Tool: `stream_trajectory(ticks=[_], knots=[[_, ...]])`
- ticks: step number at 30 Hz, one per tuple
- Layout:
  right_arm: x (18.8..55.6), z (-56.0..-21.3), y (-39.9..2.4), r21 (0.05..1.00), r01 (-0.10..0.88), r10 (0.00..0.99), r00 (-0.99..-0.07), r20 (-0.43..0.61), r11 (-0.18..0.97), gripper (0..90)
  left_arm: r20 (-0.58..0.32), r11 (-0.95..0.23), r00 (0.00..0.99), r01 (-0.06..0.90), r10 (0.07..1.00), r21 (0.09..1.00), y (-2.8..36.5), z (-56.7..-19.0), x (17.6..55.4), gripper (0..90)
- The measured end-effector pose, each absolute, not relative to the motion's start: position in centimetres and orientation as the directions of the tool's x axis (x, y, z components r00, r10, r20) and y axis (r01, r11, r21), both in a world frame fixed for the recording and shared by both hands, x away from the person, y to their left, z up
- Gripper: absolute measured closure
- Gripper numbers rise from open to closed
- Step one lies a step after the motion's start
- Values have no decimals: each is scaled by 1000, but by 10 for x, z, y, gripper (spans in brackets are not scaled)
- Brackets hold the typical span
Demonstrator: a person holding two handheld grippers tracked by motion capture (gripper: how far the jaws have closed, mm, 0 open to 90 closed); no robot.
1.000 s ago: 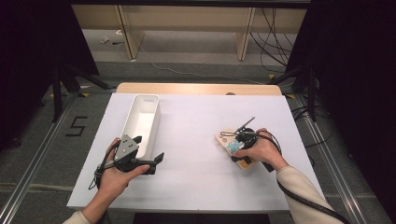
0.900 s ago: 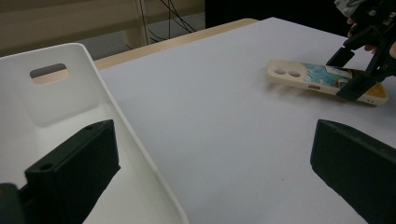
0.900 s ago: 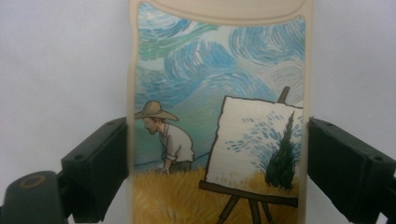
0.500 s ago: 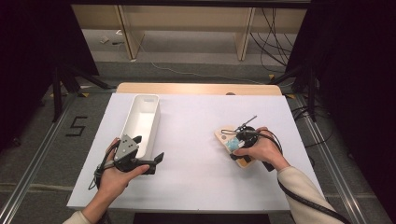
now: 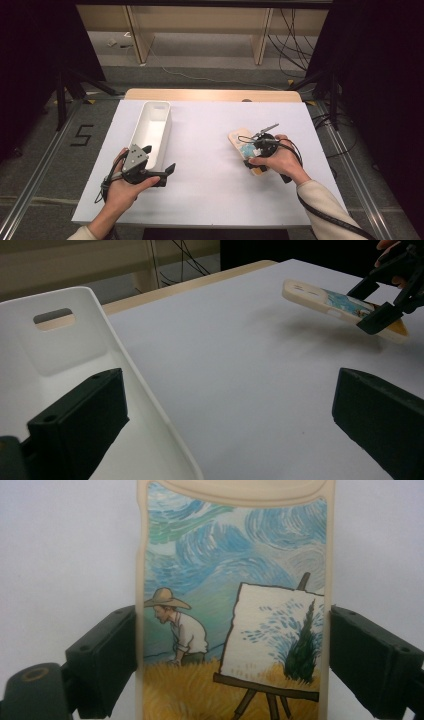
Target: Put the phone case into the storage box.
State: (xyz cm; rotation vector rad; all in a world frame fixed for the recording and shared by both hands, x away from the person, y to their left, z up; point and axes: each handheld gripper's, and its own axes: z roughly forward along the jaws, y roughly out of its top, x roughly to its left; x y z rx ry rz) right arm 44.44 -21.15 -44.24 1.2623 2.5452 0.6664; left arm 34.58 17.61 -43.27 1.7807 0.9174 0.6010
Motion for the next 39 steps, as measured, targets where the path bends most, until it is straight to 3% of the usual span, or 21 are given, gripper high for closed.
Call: stream_trajectory(ticks=[26, 39], knots=[[437, -438, -208, 679, 589, 796, -605, 10, 439, 125, -11, -208, 589, 303, 808, 930, 176, -431, 345, 8], [431, -440, -205, 723, 549, 792, -610, 4, 419, 124, -14, -210, 596, 305, 803, 929, 175, -432, 345, 14]])
